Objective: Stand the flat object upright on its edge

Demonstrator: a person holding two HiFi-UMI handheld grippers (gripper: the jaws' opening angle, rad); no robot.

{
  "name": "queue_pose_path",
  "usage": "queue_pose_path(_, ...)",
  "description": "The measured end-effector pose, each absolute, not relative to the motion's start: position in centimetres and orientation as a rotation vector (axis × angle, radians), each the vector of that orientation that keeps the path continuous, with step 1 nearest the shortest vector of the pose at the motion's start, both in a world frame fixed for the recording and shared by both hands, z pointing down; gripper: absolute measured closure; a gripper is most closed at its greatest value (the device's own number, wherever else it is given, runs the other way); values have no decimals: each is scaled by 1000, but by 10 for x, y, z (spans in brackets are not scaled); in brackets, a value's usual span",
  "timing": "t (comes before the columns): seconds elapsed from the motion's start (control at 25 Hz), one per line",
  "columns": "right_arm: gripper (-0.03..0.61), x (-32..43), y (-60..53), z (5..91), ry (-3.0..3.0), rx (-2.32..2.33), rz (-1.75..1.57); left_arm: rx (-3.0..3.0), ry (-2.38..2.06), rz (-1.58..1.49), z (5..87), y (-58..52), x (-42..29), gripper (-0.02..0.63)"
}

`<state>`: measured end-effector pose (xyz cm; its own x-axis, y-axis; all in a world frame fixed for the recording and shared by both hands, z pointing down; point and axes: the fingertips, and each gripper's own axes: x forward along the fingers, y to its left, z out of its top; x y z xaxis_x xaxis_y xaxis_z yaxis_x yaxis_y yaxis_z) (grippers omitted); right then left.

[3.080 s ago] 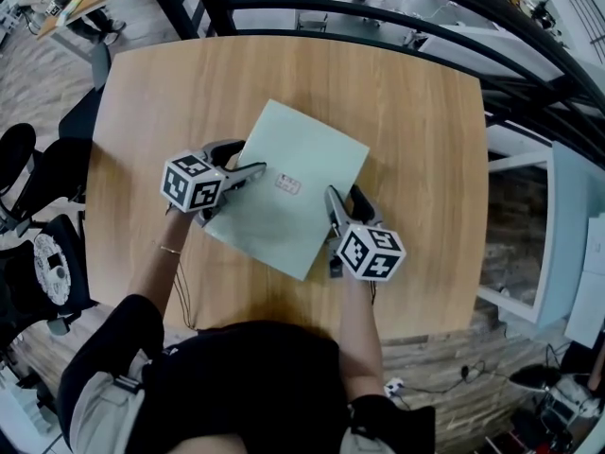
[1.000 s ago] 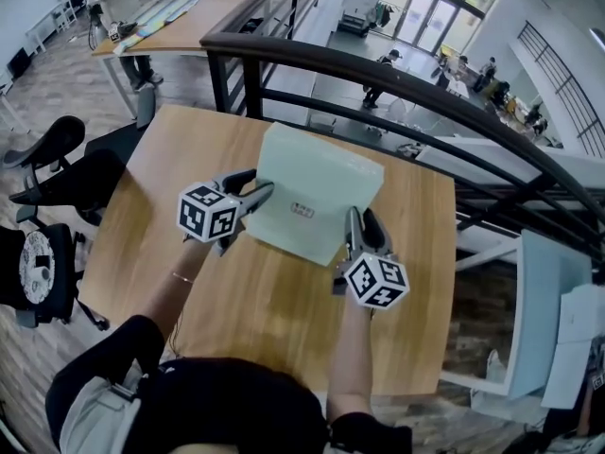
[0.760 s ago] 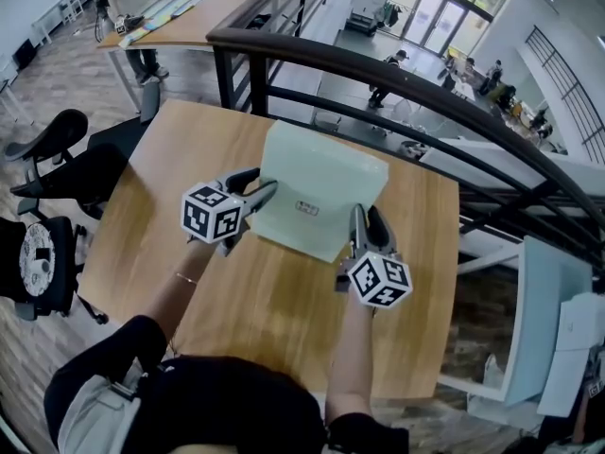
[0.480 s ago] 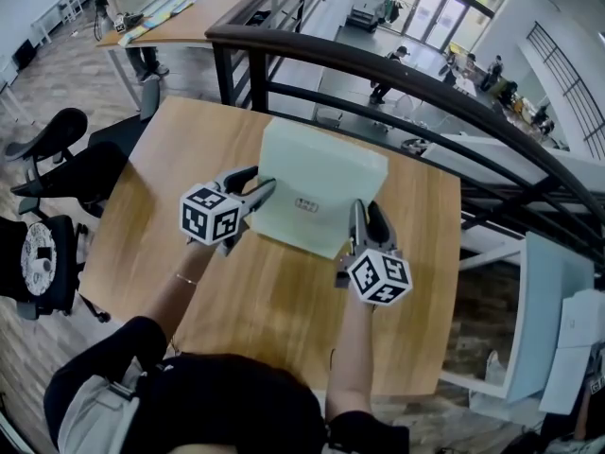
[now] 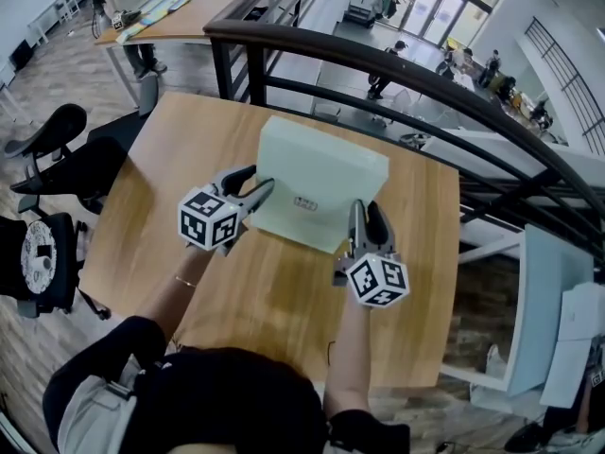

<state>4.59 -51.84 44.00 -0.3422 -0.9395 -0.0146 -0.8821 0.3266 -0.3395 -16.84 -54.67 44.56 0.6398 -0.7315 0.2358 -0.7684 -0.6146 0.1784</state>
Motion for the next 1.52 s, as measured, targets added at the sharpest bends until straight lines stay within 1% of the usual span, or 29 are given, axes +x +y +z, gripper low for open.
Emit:
queue_pose_path(0.4, 453, 42, -497, 441, 2370, -1644, -368, 2611, -1217, 156, 449, -527, -173, 413)
queue_pose_path(1.52, 451, 32, -446, 448, 2488, -1705, -359, 2689, -1206, 261, 457, -476, -179, 411)
